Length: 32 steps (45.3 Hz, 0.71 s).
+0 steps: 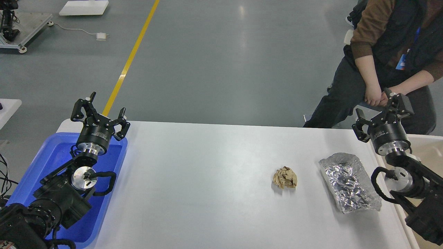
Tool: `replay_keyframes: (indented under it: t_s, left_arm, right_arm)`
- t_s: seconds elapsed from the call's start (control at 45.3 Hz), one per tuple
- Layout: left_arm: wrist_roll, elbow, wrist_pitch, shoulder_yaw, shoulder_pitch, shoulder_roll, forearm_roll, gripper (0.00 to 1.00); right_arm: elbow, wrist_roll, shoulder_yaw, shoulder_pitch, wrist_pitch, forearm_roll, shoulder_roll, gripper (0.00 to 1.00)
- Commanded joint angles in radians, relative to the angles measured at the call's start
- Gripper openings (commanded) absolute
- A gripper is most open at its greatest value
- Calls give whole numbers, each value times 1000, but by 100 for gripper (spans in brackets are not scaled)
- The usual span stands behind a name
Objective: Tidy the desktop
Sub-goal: 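Move the right gripper down and outward beside the silver foil wrapper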
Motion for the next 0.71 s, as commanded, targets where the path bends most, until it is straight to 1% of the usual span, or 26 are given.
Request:
replay_keyframes:
  t_s: [0.0, 0.221, 0.485, 0.596, 0.684]
  left_arm:
    - [-1, 0, 0, 0, 0, 0, 0, 100]
    - [1, 0, 0, 0, 0, 0, 0, 100]
    - [-1, 0, 0, 0, 0, 0, 0, 100]
    - [-1, 0, 0, 0, 0, 0, 0, 100]
    - [1, 0, 0, 0, 0, 0, 0, 100]
  right_arm:
    - [-2, 0, -20, 4, 1, -3, -29, 100]
    - [-2, 0, -29, 4, -1, -34, -61, 100]
    - [0, -2, -36, 1, -2, -66, -72, 100]
    - [0, -3, -89, 14, -57, -159, -90, 100]
    - [0, -8, -210, 48, -136, -255, -121, 100]
